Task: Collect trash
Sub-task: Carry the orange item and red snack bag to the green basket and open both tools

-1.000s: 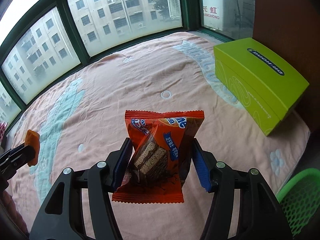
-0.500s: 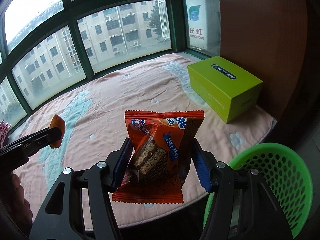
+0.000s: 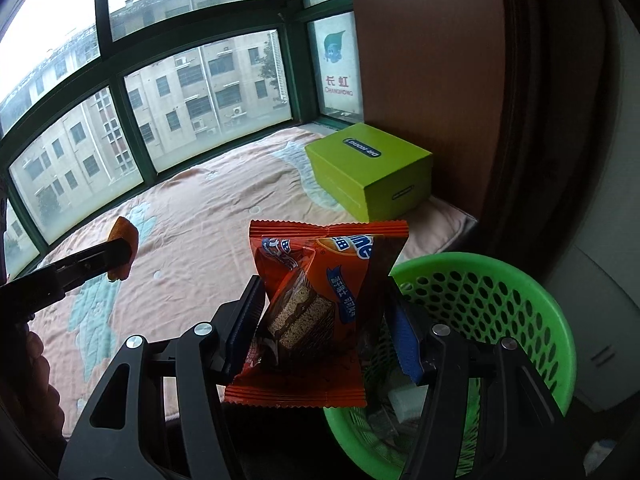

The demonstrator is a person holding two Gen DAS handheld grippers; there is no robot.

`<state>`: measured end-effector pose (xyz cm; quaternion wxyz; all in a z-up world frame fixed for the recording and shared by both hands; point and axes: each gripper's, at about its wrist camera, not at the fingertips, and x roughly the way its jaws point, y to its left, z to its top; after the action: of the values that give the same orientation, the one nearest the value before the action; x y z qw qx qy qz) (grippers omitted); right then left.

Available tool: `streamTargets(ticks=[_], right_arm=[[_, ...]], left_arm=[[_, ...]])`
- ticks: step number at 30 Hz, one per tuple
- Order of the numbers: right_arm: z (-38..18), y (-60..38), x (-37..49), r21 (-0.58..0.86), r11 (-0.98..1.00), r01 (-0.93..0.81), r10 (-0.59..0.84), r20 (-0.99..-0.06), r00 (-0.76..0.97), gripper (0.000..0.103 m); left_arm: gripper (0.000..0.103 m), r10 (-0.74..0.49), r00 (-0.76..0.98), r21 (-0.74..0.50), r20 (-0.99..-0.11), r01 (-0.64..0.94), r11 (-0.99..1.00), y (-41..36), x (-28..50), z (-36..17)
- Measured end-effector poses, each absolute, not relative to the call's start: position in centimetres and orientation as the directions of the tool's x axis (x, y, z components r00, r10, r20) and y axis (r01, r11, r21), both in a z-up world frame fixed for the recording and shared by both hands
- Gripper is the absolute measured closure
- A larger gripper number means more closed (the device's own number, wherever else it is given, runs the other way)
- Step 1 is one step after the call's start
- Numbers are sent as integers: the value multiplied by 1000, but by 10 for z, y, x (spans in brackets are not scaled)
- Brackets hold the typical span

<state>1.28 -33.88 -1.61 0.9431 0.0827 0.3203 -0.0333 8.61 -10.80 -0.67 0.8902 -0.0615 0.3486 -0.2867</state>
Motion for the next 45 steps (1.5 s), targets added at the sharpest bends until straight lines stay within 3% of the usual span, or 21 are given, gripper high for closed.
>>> streamTargets(ticks=[15, 23, 38, 45], right_arm=[[-26, -399, -21, 117, 953, 281, -153, -614, 774, 42], [-32, -422, -26, 144, 933, 331, -176, -619, 766, 25], [-23, -443, -60, 153, 909, 387, -229, -592, 772, 12], [-21, -453, -74, 162, 894, 418, -256, -581, 772, 11]], left_arm=[[74, -610, 528, -290, -591, 566, 772, -165, 67, -3], [74, -627, 503, -286, -595, 596, 750, -185, 62, -1], [74, -661, 424, -291, -619, 658, 695, -230, 53, -7], [74, -670, 386, -283, -634, 691, 665, -258, 47, -10]])
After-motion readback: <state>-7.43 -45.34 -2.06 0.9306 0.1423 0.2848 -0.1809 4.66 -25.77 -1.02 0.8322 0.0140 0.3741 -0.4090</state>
